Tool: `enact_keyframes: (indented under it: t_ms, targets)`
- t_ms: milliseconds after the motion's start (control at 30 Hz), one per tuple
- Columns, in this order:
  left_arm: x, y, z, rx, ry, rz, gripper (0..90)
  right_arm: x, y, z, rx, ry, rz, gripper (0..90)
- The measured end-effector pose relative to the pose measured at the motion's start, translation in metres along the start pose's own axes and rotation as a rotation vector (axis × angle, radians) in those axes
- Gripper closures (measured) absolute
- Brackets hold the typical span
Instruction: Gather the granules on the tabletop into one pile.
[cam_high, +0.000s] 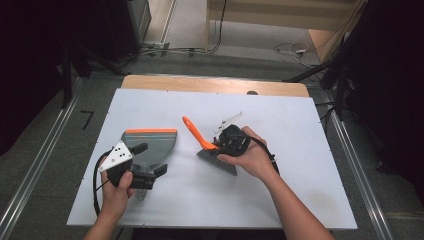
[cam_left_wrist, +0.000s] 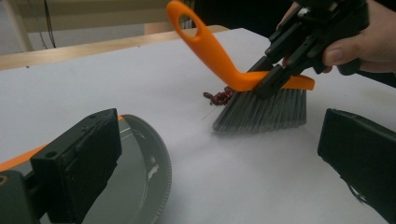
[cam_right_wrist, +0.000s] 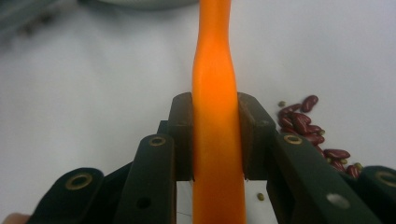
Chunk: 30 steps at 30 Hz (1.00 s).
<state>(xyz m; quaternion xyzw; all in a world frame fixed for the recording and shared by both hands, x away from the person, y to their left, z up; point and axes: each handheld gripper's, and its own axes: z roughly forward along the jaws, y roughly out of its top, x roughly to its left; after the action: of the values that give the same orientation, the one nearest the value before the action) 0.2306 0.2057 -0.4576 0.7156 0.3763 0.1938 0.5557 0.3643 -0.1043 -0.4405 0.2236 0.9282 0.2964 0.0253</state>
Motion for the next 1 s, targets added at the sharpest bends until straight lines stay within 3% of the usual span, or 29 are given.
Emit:
enact_keyframes:
  t_ms: [133,433,567,767,1000]
  targets:
    - [0.001,0.0,-0.002,-0.006,0.0,-0.003,0.0,-0.021,-0.006,-0.002,-0.019,-0.012,0.066,68.7]
    - [0.0,0.0,-0.002,-0.009,0.005,-0.006,0.0,-0.048,-0.017,-0.015,-0.046,-0.07,0.131,68.9]
    - [0.0,-0.001,-0.001,-0.004,0.005,-0.004,0.0,-0.051,-0.02,-0.022,-0.059,-0.092,0.15,69.0]
    - [0.0,-0.001,-0.001,-0.003,0.006,-0.003,0.0,-0.05,-0.025,-0.04,-0.133,-0.057,0.177,68.9]
    - [0.001,-0.001,-0.001,-0.006,0.008,-0.004,0.0,-0.049,-0.041,-0.062,-0.19,-0.065,0.204,68.9]
